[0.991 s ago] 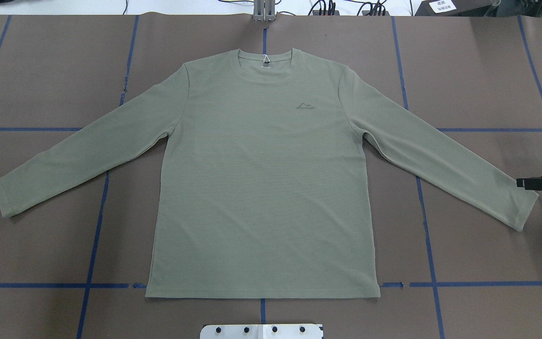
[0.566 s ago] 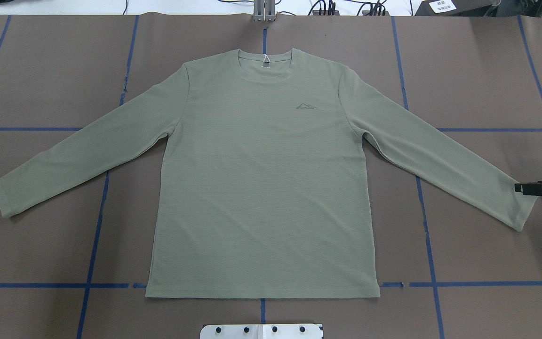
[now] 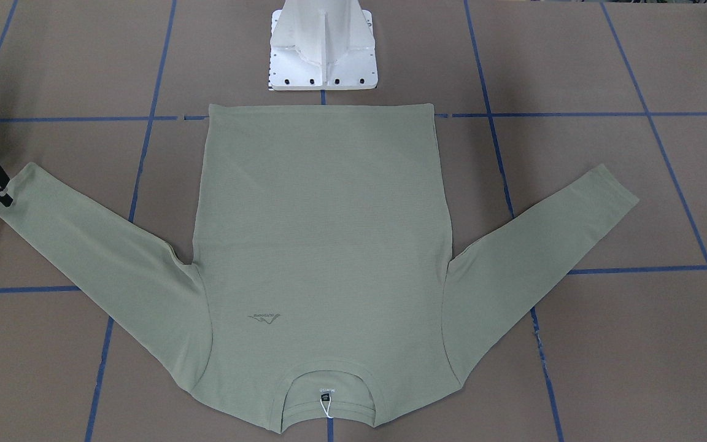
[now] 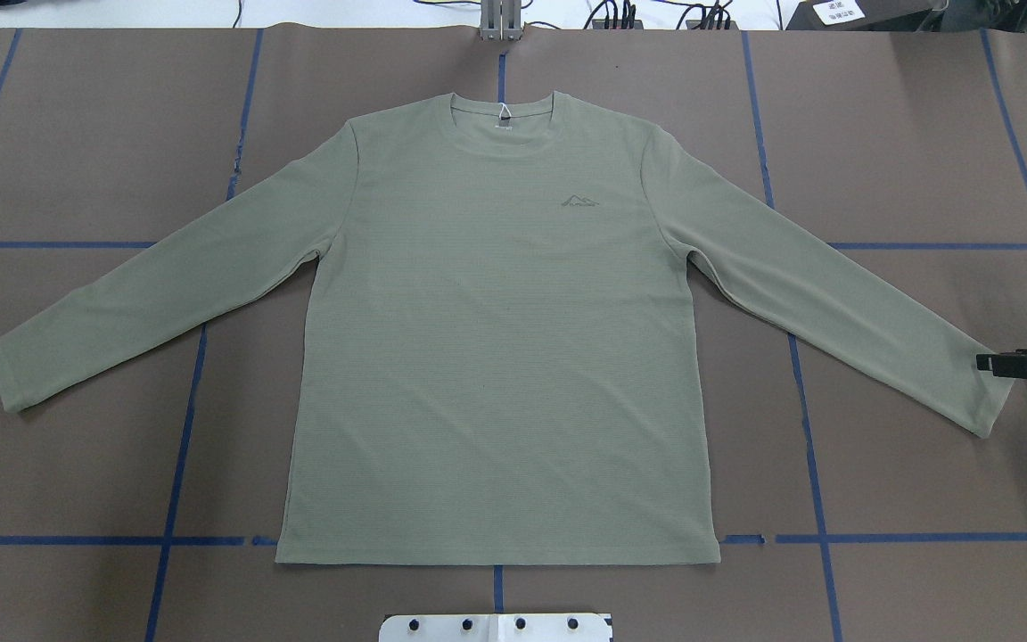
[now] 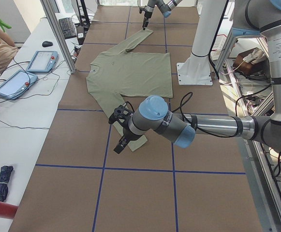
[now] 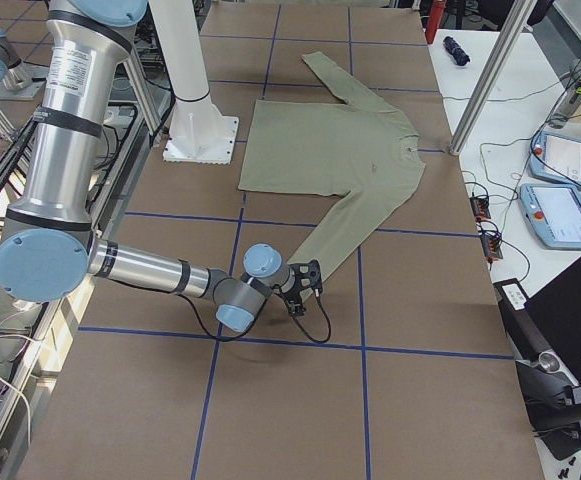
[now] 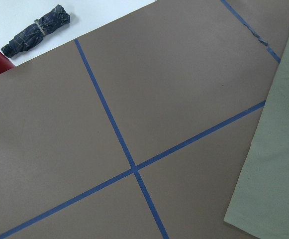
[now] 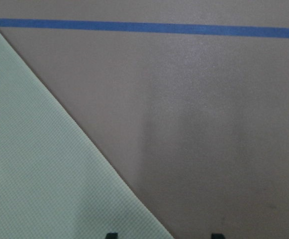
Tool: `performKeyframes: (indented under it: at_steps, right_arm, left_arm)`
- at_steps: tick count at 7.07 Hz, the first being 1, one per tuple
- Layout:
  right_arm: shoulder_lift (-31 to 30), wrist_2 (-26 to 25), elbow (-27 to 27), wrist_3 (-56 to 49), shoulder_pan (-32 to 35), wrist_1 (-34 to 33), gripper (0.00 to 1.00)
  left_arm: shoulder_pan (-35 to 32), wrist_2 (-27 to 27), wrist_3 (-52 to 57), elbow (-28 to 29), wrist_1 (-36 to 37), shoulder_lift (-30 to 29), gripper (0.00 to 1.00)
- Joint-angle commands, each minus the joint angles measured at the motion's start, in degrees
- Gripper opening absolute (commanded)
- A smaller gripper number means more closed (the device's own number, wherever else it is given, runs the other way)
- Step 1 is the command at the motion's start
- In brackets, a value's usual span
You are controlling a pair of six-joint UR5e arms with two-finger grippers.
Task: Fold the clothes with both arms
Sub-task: 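Lower the right gripper and grasp the cuff of the sleeve nearest it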
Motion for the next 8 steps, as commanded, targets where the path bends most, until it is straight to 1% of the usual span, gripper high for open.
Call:
performKeyframes:
  at_steps: [1,2,3,4,5,6,7,8]
  right_arm:
    - [-0.12,0.19,0.14,-0.01,-0.02,1.15,0.60]
    - [-0.73,0.45,0.14,-0.01,-0.02,2.03,0.49]
    - [-0.91,0.62,0.14,-0.01,-0.02,2.04,0.34]
    - [-0.92,0.63,0.23,-0.01,-0.02,2.04,0.23]
    - [-1.00,0.63,0.14,-0.01,-0.02,2.04,0.16]
    - [-1.18,0.63,0.23,-0.10,-0.02,2.04,0.12]
    - [-1.44,0.63,0.40,-0.10,-0.02,2.04,0.00]
    - [-1.44,0.63,0.75,-0.10,0.06,2.04,0.00]
  left_arm:
    - [0.04,0.00,-0.03,0.27,0.00,-0.09,1.00]
    - [-0.05,0.00,-0.03,0.27,0.00,-0.09,1.00]
    - [0.04,0.00,0.06,0.45,0.00,0.00,1.00]
    - [-0.05,0.00,0.06,0.45,0.00,0.00,1.00]
    - [-0.05,0.00,0.06,0.45,0.00,0.00,1.00]
    - [0.04,0.00,0.06,0.45,0.00,0.00,1.00]
    - [-0.05,0.00,0.06,0.45,0.00,0.00,1.00]
    - [-0.05,0.00,0.06,0.45,0.00,0.00,1.00]
